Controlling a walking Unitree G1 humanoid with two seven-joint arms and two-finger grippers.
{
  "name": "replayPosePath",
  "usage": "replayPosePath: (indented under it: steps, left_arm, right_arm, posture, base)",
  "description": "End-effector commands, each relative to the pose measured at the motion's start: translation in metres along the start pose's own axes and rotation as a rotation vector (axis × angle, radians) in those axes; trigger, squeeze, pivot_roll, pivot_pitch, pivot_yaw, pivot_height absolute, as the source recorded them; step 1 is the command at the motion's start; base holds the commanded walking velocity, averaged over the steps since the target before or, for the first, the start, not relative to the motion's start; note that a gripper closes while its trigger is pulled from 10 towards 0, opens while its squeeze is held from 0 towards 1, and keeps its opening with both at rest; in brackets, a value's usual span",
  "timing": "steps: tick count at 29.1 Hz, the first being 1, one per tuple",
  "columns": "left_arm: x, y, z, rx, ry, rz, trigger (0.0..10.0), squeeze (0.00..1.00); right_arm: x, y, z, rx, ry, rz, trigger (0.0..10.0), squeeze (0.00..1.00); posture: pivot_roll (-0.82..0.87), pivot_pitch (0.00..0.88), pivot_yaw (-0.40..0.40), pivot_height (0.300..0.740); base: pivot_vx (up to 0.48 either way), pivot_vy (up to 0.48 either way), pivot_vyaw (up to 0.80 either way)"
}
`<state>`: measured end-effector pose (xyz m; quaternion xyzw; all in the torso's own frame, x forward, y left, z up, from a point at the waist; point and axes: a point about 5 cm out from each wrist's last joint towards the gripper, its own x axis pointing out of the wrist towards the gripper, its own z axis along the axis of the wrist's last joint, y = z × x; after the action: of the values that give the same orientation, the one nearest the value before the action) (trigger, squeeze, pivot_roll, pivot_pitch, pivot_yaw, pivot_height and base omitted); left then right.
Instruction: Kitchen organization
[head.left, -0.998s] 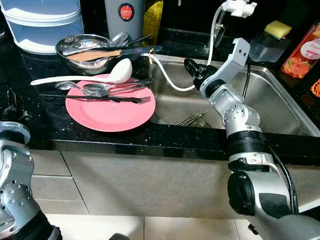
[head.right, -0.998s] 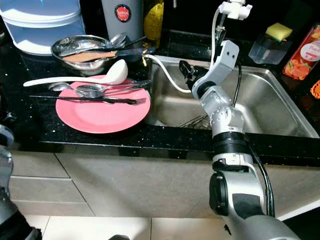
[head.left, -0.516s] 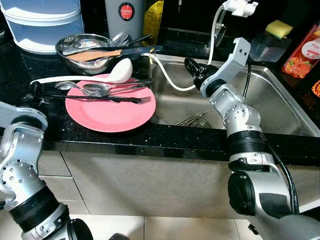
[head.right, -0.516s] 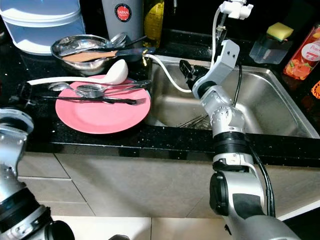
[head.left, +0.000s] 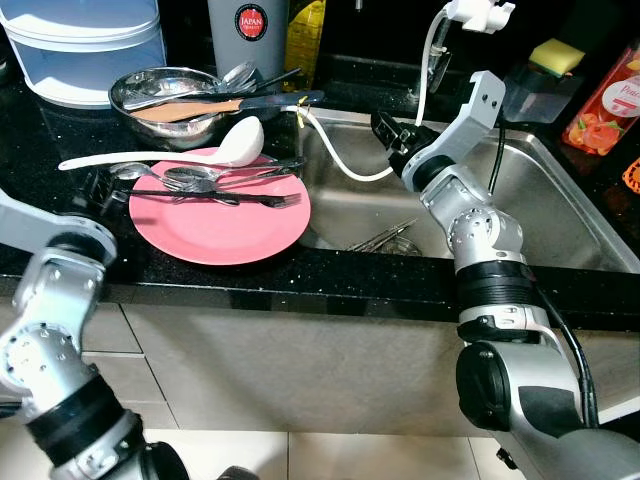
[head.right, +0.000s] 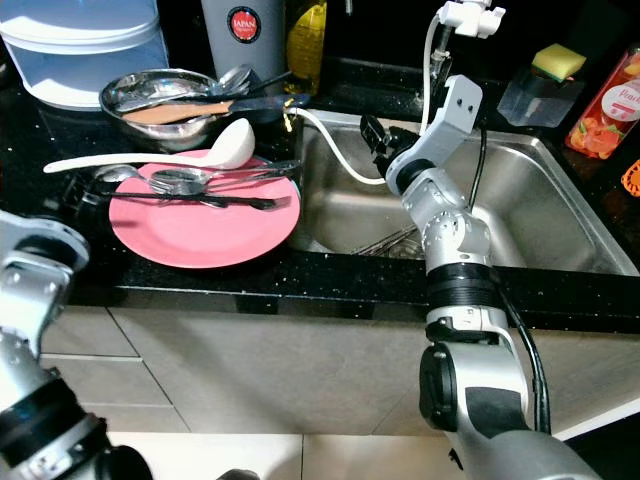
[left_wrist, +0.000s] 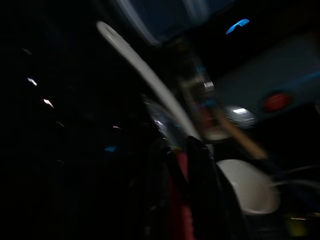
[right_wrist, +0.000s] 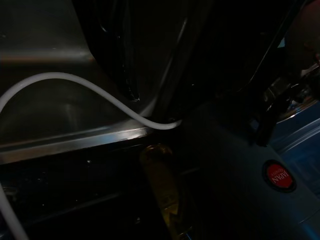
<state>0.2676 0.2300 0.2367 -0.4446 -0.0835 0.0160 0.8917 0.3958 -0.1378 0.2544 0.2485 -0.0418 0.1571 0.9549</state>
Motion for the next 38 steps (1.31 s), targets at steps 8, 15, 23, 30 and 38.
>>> replayPosePath:
  steps: [8, 15, 23, 30, 38]
  left_arm:
    - [-0.007, -0.019, -0.009, -0.015, 0.006, -0.063, 0.0, 0.0]
    - [-0.005, -0.068, 0.021, -0.006, -0.124, -0.387, 10.0, 0.0]
    - [-0.005, -0.102, 0.038, 0.079, -0.173, -0.594, 10.0, 0.0]
    - [0.003, -0.102, 0.038, 0.077, -0.168, -0.591, 10.0, 0.0]
    - [0.007, -0.102, 0.037, 0.067, -0.157, -0.597, 10.0, 0.0]
  right_arm:
    - [0.0, 0.0, 0.001, -0.011, -0.002, -0.007, 10.0, 0.0]
    - [0.001, 0.002, 0.002, -0.033, -0.01, 0.0, 10.0, 0.0]
    - [-0.008, 0.019, 0.013, -0.187, -0.115, 0.152, 10.0, 0.0]
    - [-0.021, 0.045, 0.025, -0.529, -0.279, 0.284, 10.0, 0.0]
    - [-0.044, 0.07, -0.001, -1.079, -0.306, 0.491, 10.0, 0.0]
  posture:
    - [0.35, 0.021, -0.119, 0.74]
    - [0.35, 0.011, -0.122, 0.74]
    - [0.33, 0.0, -0.11, 0.74]
    - [0.32, 0.0, -0.101, 0.74]
    - [0.31, 0.0, -0.096, 0.74]
  base:
    - [0.0, 0.0, 0.0]
    - [0.0, 0.0, 0.0]
    - [0.0, 0.0, 0.0]
    - [0.0, 0.0, 0.0]
    - [0.0, 0.0, 0.0]
